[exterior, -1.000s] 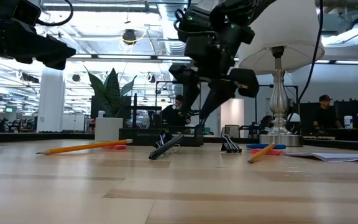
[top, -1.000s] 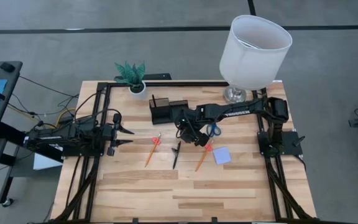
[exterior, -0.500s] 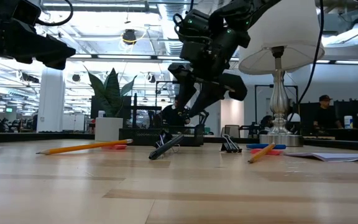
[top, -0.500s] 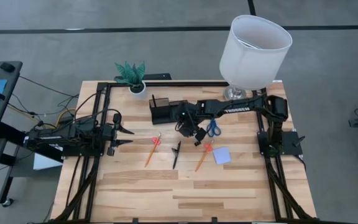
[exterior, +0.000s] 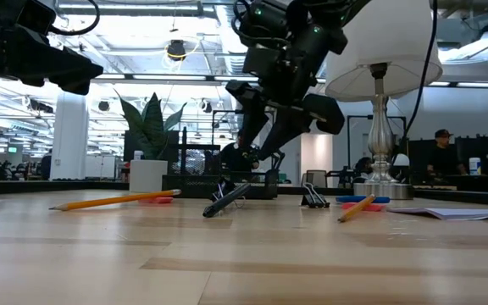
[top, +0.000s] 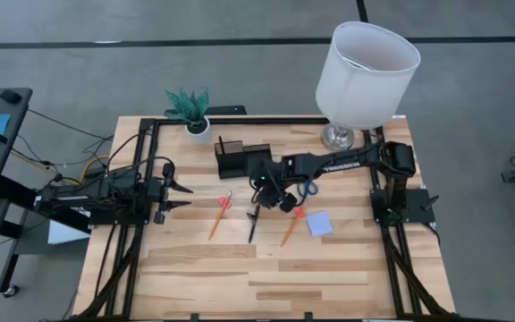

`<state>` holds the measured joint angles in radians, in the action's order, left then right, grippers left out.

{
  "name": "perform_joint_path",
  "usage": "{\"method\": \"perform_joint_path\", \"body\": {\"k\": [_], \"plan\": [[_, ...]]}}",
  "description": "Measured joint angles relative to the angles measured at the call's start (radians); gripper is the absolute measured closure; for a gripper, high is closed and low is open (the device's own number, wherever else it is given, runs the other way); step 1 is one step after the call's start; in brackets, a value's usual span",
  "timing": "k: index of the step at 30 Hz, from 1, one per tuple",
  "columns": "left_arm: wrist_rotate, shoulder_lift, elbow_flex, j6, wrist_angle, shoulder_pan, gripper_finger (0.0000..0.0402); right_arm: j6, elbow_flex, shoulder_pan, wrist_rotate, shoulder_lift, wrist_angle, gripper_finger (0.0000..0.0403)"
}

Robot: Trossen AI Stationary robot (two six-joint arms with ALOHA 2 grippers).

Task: Pick and place office supplies into organizer
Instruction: Put the black pen into the black desk organizer

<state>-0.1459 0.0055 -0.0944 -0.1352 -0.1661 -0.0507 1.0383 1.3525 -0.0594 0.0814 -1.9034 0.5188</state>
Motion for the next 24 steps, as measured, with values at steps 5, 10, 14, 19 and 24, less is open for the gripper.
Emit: {"method": "perform_joint_path", "body": {"k": [5, 10, 14, 19, 24], "plan": [[0.000, 0.000, 0.000, 0.000, 0.000, 0.000, 0.0258, -0.007, 0.002, 0.000, -0.056, -0.025, 0.021, 0.0231], [-0.002, 0.000, 0.000, 0.000, 0.000, 0.000, 0.0258, -0.037, 0.004, 0.013, -0.068, -0.055, 0.021, 0.0228], [-0.003, 0.000, 0.000, 0.001, 0.000, 0.000, 0.0258, -0.044, -0.002, 0.032, -0.096, -0.068, 0.023, 0.0225], [-0.002, 0.000, 0.000, 0.001, 0.000, 0.000, 0.0258, -0.071, 0.000, 0.048, -0.109, -0.066, 0.011, 0.0226], [-0.002, 0.000, 0.000, 0.001, 0.000, 0.000, 0.0258, -0.091, 0.000, 0.059, -0.110, -0.066, 0.005, 0.0227]]}}
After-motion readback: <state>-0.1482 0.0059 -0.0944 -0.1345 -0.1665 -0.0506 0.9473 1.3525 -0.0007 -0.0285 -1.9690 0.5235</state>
